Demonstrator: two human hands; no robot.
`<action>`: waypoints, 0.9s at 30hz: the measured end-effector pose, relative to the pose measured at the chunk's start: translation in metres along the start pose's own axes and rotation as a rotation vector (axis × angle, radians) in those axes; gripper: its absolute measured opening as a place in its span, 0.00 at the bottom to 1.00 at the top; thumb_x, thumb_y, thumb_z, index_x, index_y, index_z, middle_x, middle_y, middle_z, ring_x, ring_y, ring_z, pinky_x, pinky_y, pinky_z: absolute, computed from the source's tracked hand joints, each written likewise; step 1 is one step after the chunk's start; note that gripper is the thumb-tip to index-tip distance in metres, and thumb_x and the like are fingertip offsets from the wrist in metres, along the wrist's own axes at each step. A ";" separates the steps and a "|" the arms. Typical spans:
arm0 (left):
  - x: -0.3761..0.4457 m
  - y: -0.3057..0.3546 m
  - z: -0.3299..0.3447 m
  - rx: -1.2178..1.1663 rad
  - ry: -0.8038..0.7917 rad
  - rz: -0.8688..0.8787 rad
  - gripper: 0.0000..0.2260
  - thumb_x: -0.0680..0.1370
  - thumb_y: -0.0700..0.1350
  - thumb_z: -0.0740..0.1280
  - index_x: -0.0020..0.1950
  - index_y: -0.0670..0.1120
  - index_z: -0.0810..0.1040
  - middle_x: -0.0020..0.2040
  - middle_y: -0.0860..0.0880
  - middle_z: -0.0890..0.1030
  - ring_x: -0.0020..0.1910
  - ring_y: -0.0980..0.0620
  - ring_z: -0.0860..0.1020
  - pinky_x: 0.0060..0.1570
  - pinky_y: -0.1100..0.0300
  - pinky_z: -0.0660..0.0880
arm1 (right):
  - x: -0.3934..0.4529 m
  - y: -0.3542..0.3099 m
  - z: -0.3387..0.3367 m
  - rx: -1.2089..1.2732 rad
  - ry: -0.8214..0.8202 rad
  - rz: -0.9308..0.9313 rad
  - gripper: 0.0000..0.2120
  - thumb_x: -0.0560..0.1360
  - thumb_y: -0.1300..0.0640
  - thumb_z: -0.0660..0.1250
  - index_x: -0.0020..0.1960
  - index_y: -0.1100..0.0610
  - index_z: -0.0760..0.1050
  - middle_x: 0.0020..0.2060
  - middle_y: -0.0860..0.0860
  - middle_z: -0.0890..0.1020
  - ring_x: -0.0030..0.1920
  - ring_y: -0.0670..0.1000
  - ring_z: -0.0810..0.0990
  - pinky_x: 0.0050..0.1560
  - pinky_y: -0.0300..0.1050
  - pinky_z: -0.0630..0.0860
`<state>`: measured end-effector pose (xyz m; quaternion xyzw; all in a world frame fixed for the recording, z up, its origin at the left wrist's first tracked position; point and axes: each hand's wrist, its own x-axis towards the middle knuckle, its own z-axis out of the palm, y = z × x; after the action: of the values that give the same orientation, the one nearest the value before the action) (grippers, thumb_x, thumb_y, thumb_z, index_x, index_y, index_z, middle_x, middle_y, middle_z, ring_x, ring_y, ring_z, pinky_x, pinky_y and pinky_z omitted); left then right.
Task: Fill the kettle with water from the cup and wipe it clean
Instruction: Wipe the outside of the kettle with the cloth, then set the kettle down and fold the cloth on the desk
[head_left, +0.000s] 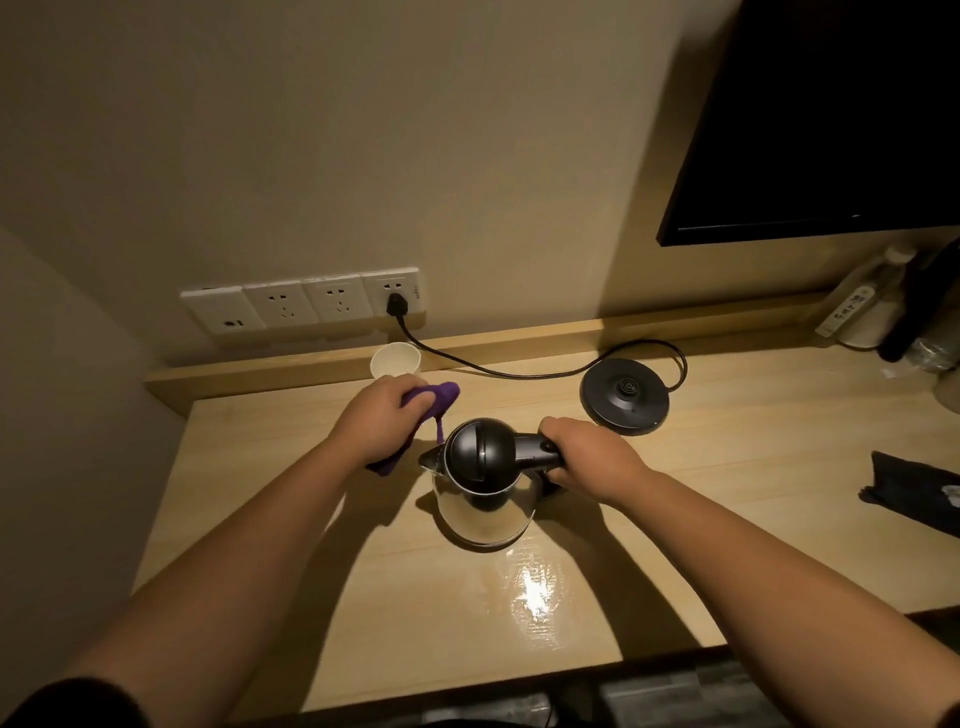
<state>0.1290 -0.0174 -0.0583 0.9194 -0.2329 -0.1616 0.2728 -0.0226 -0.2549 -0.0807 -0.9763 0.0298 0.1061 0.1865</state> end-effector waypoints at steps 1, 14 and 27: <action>-0.012 -0.005 -0.004 -0.177 0.015 -0.045 0.09 0.80 0.55 0.60 0.56 0.57 0.77 0.46 0.55 0.80 0.43 0.55 0.78 0.39 0.57 0.70 | -0.001 0.004 -0.003 -0.004 -0.003 0.011 0.12 0.72 0.56 0.71 0.48 0.50 0.68 0.43 0.50 0.78 0.42 0.54 0.77 0.39 0.48 0.74; -0.119 -0.023 0.031 -1.504 -0.410 -0.665 0.25 0.72 0.59 0.71 0.60 0.41 0.81 0.43 0.40 0.80 0.36 0.46 0.79 0.36 0.55 0.76 | -0.010 0.071 -0.052 0.030 -0.069 0.122 0.18 0.70 0.65 0.72 0.43 0.44 0.69 0.40 0.45 0.77 0.43 0.51 0.77 0.38 0.44 0.69; -0.154 0.009 0.030 -1.561 -0.720 -0.251 0.29 0.74 0.36 0.71 0.73 0.36 0.65 0.67 0.30 0.69 0.64 0.34 0.72 0.63 0.39 0.70 | -0.019 0.089 -0.091 -0.178 -0.295 0.316 0.27 0.70 0.58 0.76 0.65 0.53 0.69 0.57 0.54 0.77 0.56 0.57 0.76 0.55 0.51 0.74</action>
<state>-0.0160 0.0428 -0.0505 0.3811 -0.0245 -0.5851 0.7154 -0.0320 -0.3711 -0.0258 -0.9459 0.1454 0.2779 0.0831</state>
